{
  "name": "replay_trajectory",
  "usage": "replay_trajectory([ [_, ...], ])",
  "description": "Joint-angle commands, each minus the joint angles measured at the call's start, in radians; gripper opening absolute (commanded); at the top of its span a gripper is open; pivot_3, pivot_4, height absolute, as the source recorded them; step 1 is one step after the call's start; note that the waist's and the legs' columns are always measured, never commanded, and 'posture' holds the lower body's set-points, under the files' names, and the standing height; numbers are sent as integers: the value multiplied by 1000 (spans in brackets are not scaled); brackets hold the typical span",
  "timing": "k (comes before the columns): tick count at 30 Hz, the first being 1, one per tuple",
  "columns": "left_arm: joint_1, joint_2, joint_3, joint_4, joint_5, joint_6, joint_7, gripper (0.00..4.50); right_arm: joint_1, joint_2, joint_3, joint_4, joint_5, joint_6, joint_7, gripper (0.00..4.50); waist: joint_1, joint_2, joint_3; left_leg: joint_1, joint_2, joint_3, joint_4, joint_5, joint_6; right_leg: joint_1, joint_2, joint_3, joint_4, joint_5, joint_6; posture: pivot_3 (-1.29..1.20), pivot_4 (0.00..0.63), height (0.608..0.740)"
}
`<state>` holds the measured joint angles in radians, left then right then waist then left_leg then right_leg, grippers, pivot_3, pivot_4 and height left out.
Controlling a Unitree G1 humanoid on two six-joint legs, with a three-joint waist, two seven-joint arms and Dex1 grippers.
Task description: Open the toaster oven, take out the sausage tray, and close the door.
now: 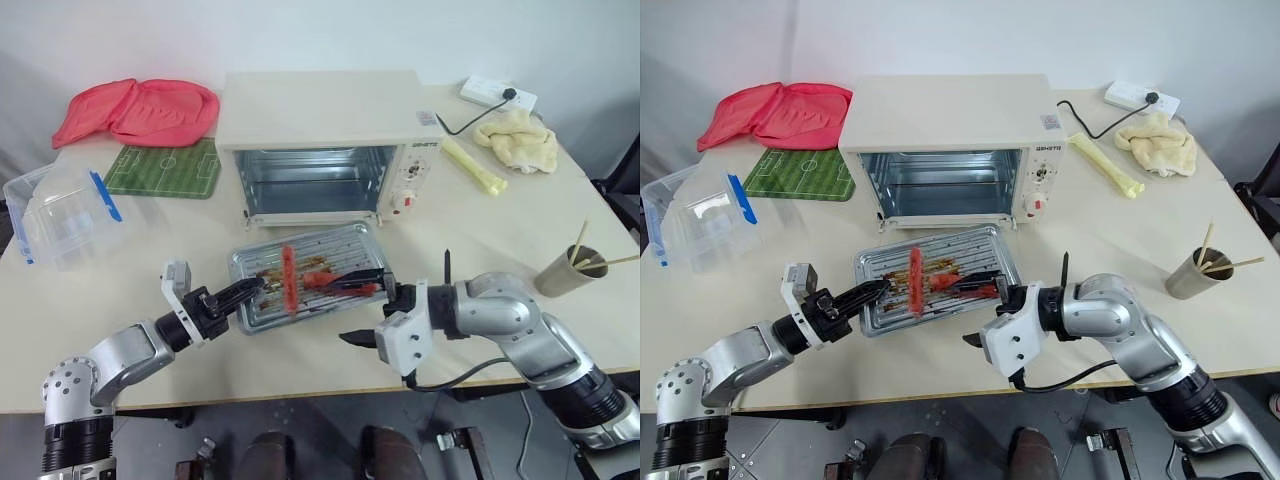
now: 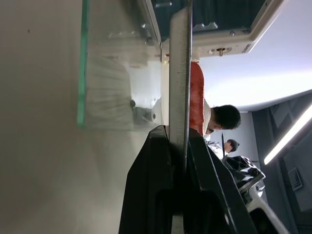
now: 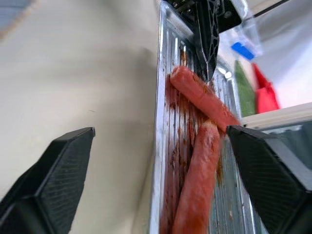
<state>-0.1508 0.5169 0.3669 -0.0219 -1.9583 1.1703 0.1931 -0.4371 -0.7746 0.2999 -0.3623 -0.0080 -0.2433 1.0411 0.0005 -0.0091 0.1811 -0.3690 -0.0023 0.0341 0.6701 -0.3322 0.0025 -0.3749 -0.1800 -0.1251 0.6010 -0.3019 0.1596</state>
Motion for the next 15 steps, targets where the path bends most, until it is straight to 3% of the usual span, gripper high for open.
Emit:
replay_trajectory([
  [1, 11, 17, 80, -7, -14, 12, -48, 0, 16, -38, -70, -72, 138, 106, 46, 4465, 1, 0, 0, 0, 0, 0, 0, 0, 0, 0, 0, 0, 0, 0, 0, 0, 150, 740],
  [5, 38, 41, 145, -1, -14, 28, -72, 0, 20, -98, -137, -75, 232, 240, 95, 4465, 0, 0, 0, 0, 0, 0, -1, 0, 0, 0, 0, 0, -1, 0, 0, 0, 150, 740],
  [9, 88, 56, 215, -12, -14, 37, -95, 0, 20, -180, -185, 37, 233, 247, 165, 4465, 1, 0, 0, 0, 0, 1, -1, 0, 1, 0, 0, 0, -2, 0, 0, 0, 150, 740],
  [12, 130, 69, 238, -30, -14, 49, -113, 0, 27, -170, -205, 116, 233, 203, 172, 3877, 1, 0, 0, 0, 0, 2, -1, 0, 1, 1, 0, 0, -6, 0, 0, 0, 150, 740],
  [15, 197, 95, 309, -32, -14, 52, -136, 0, 3, -143, -172, 290, 150, 102, 159, 2803, 0, 0, 0, 0, 0, 2, -2, 0, 1, 1, 0, 1, -6, 0, 0, 0, 150, 740],
])
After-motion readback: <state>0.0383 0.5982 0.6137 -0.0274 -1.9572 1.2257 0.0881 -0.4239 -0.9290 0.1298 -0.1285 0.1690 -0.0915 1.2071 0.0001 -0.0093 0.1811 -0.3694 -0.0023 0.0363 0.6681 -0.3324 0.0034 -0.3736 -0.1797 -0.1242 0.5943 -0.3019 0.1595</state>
